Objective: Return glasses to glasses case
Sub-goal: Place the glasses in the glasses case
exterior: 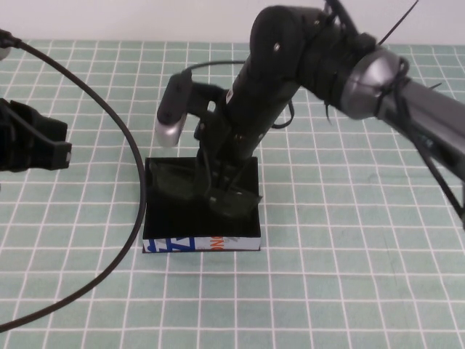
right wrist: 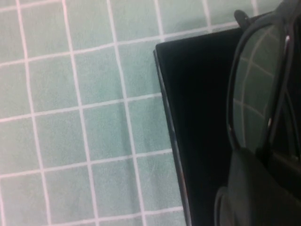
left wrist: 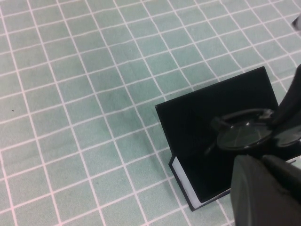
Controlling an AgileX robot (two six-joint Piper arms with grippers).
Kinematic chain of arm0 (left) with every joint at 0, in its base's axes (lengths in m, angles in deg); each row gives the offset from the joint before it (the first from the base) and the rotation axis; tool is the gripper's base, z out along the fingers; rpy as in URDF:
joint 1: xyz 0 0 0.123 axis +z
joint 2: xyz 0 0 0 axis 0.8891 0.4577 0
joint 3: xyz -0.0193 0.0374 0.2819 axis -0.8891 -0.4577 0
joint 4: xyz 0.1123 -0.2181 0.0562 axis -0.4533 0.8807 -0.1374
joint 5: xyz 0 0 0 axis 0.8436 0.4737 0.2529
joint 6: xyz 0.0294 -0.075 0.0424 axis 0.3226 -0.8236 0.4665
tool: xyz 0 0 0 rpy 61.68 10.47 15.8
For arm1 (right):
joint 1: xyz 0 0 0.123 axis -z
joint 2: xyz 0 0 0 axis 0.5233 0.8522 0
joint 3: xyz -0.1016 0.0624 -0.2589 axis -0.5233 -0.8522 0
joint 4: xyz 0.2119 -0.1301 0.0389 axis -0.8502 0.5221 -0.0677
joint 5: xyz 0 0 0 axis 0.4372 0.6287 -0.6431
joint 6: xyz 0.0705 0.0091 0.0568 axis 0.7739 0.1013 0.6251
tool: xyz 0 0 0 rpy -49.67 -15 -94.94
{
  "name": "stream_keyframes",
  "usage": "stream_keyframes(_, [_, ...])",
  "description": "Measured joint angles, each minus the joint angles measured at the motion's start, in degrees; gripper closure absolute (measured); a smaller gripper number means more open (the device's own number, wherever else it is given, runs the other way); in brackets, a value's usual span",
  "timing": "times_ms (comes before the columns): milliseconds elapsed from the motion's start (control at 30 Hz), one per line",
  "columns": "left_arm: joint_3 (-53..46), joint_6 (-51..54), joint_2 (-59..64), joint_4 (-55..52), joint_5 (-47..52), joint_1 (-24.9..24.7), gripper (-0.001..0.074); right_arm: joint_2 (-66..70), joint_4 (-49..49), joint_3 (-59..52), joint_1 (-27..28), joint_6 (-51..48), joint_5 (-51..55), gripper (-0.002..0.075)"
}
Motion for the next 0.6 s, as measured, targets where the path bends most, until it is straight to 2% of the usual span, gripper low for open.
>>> stream_keyframes(500, [0.0,0.0,0.0,0.0,0.0,0.0,0.0736,4.6,-0.7,0.0,0.0,-6.4,-0.1,0.072])
stream_keyframes(600, [0.0,0.0,0.0,-0.1,0.0,0.0,0.0736,4.6,-1.5,0.0,0.0,-7.0,-0.1,0.0694])
